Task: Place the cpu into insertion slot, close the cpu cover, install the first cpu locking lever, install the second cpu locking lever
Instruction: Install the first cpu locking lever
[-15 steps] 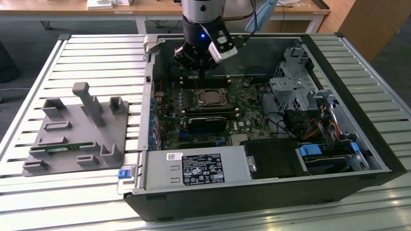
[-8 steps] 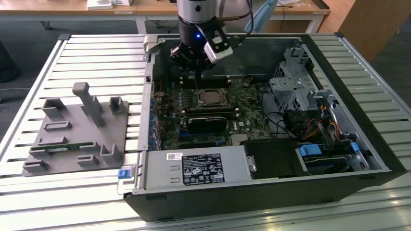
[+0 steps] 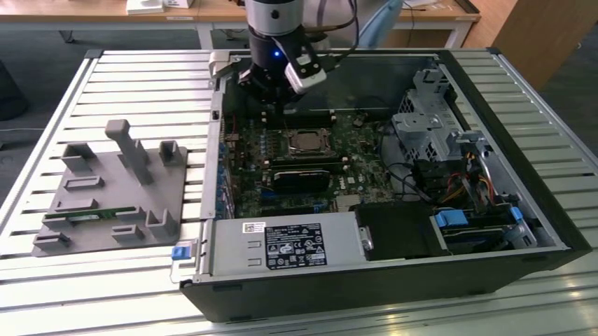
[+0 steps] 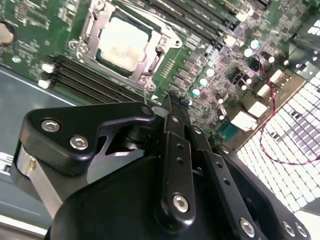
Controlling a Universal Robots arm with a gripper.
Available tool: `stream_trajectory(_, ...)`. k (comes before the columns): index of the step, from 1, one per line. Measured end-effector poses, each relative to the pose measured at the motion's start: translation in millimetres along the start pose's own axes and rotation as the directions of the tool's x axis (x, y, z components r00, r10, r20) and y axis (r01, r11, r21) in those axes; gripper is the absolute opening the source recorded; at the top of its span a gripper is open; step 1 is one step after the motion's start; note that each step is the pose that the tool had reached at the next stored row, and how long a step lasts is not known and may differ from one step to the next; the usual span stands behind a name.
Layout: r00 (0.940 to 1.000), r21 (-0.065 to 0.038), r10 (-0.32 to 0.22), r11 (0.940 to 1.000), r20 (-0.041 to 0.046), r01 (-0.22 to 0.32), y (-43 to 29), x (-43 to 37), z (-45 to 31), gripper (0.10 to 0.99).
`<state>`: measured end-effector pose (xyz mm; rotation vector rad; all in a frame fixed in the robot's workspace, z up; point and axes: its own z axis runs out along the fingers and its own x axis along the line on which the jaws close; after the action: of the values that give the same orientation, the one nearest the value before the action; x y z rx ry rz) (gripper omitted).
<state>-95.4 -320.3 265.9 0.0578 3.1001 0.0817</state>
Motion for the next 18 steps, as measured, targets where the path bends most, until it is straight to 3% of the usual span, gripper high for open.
stream_trajectory(6, 1.0000, 0.000, 0.000, 1.0000, 0.0000, 0.000, 6.3, 10.5, 4.4, 0.106)
stream_trajectory(10, 1.0000, 0.000, 0.000, 1.0000, -0.0001, 0.000, 15.9, 11.3, 7.7, 0.106)
stream_trajectory(18, 1.0000, 0.000, 0.000, 1.0000, -0.0010, 0.000, 23.1, 8.7, 11.8, 0.106)
